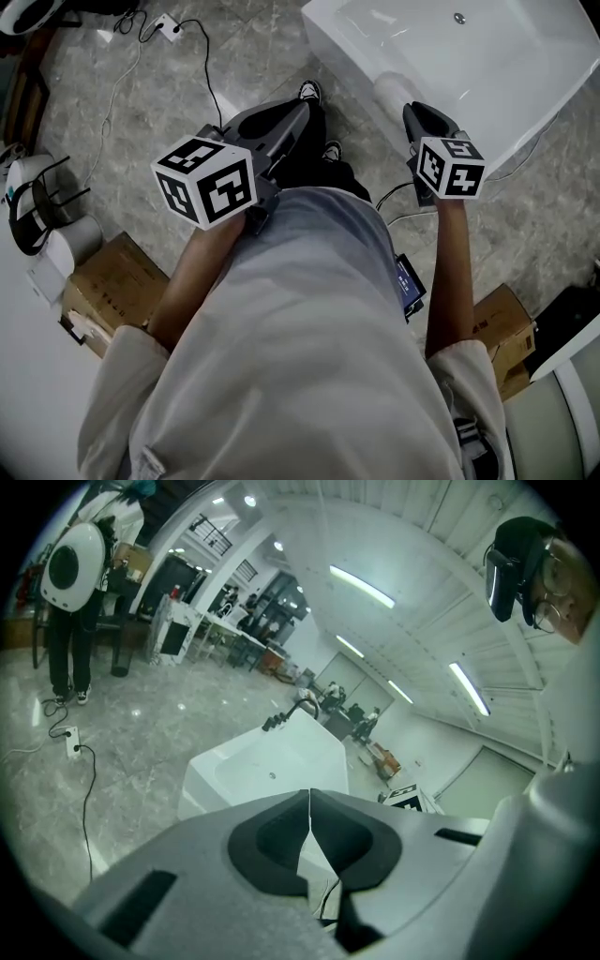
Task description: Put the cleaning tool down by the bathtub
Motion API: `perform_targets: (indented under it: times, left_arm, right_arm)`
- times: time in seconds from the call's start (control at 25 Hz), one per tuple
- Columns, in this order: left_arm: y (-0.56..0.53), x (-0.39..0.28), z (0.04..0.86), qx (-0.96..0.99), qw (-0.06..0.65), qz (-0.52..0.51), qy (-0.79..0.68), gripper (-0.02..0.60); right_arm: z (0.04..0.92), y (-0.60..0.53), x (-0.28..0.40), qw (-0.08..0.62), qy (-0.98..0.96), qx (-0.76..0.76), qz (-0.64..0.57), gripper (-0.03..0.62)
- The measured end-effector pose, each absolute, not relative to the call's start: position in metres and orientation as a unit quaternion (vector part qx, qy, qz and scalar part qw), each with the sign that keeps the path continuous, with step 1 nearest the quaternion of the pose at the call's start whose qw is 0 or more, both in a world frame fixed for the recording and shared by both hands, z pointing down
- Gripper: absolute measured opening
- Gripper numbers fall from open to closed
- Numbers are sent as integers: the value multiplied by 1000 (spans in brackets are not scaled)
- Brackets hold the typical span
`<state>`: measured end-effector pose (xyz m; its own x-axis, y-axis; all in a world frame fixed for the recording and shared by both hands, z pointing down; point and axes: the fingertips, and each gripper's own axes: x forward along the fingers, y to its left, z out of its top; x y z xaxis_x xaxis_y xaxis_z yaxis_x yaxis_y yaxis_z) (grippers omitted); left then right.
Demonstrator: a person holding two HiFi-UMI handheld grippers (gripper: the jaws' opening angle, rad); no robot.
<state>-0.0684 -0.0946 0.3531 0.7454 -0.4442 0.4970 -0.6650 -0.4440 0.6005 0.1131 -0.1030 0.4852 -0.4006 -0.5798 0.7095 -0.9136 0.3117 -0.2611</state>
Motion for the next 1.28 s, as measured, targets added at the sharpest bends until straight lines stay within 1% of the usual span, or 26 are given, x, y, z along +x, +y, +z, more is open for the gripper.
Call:
perform_targets:
  times: [0.36,0.72,0.92,1.16,1.28]
  left_arm:
    - [-91,-70,356,844,390,145,-338,9]
    - [-88,-72,360,845,376,157,-346,9]
    - [-88,-74,361,844,375,161,-348,9]
    - [-84,-74,355,846,358,163,-360,9]
    - [-81,-76,351,849,345,169,-362,9]
  right_arm:
    - [446,-82,107,179,-765,498,367,40]
    - [412,-60,106,147,-763,514,363,35]
    - [397,-51,105,138,-764,514,364,32]
    - [376,-44,112,133,-768,523,344,27]
    - [367,-41,113,149,-775,527,316,17]
